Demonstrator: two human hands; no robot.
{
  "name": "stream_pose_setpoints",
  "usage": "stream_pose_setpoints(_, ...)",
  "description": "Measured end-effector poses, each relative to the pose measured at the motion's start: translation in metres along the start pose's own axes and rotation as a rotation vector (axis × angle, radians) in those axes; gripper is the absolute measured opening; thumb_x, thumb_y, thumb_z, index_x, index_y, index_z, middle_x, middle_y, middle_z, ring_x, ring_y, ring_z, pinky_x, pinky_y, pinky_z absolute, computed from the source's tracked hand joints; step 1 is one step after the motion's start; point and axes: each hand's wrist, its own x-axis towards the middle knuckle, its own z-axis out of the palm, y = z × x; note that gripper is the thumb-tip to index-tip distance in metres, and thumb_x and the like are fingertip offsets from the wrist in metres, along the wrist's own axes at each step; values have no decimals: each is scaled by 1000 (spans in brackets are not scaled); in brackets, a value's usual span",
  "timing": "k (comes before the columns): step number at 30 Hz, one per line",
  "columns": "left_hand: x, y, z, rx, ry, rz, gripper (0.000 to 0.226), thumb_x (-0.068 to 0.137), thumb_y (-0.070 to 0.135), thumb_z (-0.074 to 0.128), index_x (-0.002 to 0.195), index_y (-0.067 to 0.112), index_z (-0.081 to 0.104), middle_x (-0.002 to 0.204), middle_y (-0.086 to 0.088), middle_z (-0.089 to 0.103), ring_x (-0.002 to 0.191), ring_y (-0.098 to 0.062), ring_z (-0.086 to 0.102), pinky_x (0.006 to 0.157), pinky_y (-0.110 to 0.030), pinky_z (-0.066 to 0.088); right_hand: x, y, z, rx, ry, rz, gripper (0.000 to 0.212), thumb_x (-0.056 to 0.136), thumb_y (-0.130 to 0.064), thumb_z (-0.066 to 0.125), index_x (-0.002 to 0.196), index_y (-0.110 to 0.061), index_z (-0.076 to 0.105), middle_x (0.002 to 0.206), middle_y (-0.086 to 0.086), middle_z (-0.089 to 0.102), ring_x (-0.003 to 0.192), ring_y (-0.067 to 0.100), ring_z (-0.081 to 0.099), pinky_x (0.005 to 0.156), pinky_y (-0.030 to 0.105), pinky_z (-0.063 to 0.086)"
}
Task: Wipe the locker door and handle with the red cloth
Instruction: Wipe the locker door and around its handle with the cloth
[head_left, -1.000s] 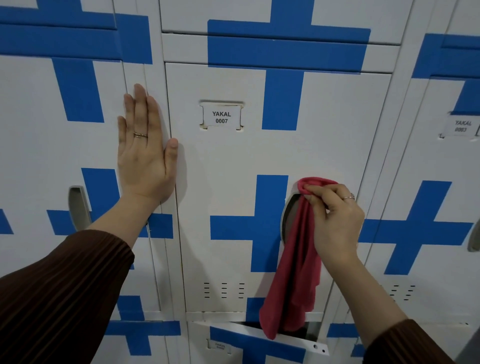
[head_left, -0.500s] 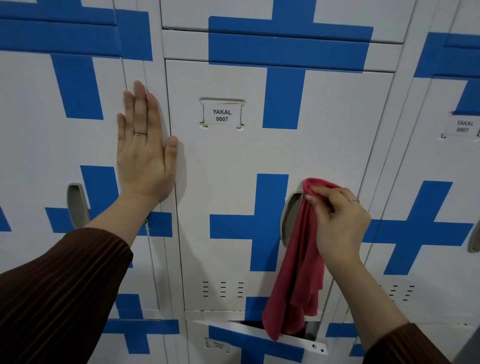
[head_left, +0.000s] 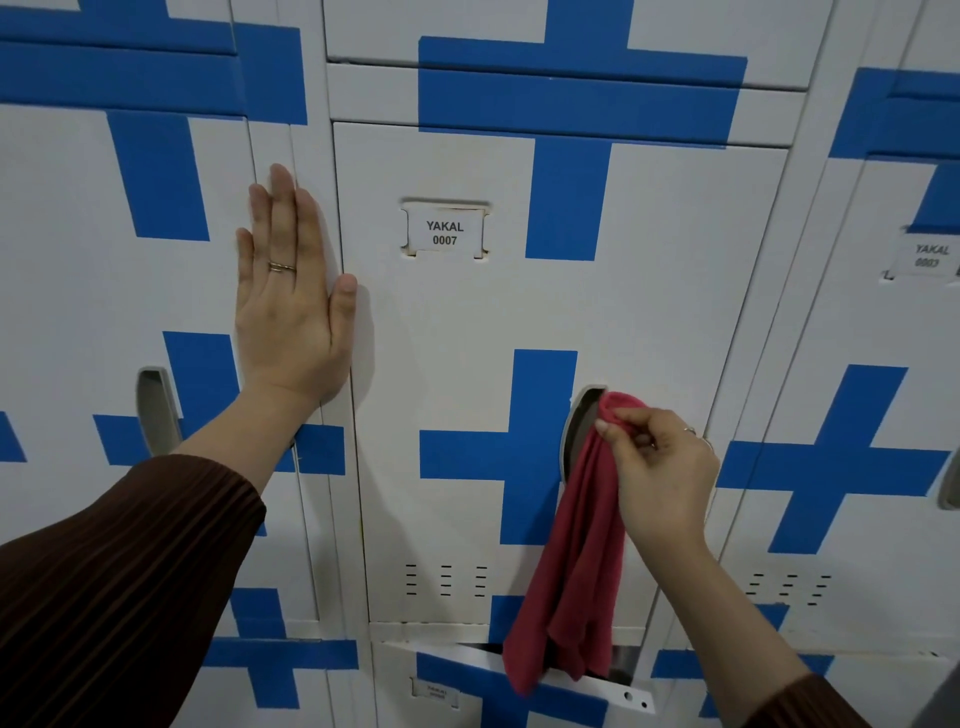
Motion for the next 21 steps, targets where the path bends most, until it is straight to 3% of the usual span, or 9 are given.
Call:
stream_pose_setpoints(6, 0, 0, 0, 1, -4, -2, 61, 97, 32, 19, 145, -4, 10, 153, -25, 8, 142, -34, 2, 116, -32, -6, 10, -9, 3, 15, 58, -22, 9, 82, -9, 67, 90, -10, 69, 86, 5, 65, 73, 11, 58, 73, 23, 47)
stream_pose_setpoints(10, 0, 0, 0, 4, 4, -1, 61, 97, 32, 19, 145, -4, 10, 153, -25, 8, 142, -34, 2, 116, -33, -6, 10, -10, 3, -21, 53, -62, 11, 82, -8, 66, 92, -10, 70, 87, 3, 63, 75, 15, 58, 75, 25, 47)
stream_pose_setpoints(13, 0, 0, 0, 3, 2, -2, 61, 97, 32, 19, 145, -4, 9, 153, -25, 8, 142, -34, 2, 116, -33, -6, 15, -19, 6, -83, 95, -148, 12, 82, -4, 65, 93, -8, 70, 86, -1, 59, 73, 7, 50, 73, 5, 38)
stream_pose_setpoints(16, 0, 1, 0, -1, -2, -5, 61, 96, 31, 20, 146, -3, 9, 153, -25, 8, 142, -33, 2, 116, -32, -6, 11, -24, 8, -122, 78, -229, 14, 82, 3, 63, 92, -4, 70, 86, 1, 55, 74, 4, 46, 73, -4, 31)
stream_pose_setpoints(19, 0, 0, 0, -1, -2, -7, 61, 96, 31, 20, 146, -3, 9, 153, -24, 7, 142, -33, 2, 116, -32, -6, -1, -21, 14, -135, -35, -259, 15, 83, 6, 59, 93, -2, 69, 87, 6, 55, 73, 4, 46, 74, -1, 31)
stream_pose_setpoints(21, 0, 1, 0, -4, -2, -7, 61, 96, 31, 20, 146, -3, 9, 153, -25, 7, 142, -34, 2, 116, -33, -6, -11, -14, 21, -190, -89, -270, 17, 83, 5, 58, 96, -3, 68, 93, 11, 59, 80, 14, 51, 78, 5, 31)
